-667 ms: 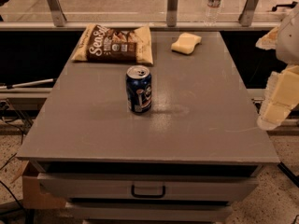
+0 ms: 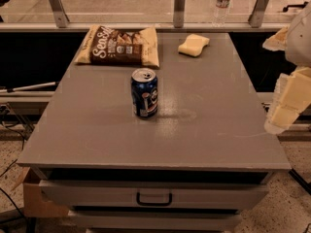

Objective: Pick pepsi can

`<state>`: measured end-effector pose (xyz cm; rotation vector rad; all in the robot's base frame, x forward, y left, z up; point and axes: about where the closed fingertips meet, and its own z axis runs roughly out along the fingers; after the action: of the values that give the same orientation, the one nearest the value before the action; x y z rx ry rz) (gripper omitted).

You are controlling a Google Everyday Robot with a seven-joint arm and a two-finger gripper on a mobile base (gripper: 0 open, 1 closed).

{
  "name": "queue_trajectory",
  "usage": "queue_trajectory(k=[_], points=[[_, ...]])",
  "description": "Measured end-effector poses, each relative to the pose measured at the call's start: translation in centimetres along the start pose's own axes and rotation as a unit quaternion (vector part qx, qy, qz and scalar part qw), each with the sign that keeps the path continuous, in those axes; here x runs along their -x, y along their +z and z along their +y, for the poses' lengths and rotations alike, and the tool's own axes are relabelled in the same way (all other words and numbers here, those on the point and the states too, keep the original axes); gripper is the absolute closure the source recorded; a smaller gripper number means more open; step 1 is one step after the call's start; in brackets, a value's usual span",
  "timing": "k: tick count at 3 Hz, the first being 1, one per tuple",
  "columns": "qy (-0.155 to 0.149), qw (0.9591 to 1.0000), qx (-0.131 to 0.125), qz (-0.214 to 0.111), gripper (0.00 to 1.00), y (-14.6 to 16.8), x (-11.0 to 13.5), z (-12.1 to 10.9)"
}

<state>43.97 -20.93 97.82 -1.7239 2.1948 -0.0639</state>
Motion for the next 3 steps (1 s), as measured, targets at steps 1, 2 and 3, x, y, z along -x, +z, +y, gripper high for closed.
queue_trajectory(k=[1, 2, 3], points=[[-0.034, 0.9978, 0.011, -0.056, 0.00, 1.1, 3.0, -1.0], [-0.083, 0.9876, 0.032, -0.129, 0.00, 3.8, 7.5, -1.9], [-0.120, 0.9725, 0.053, -0.192, 0.00, 6.4, 12.1, -2.2]])
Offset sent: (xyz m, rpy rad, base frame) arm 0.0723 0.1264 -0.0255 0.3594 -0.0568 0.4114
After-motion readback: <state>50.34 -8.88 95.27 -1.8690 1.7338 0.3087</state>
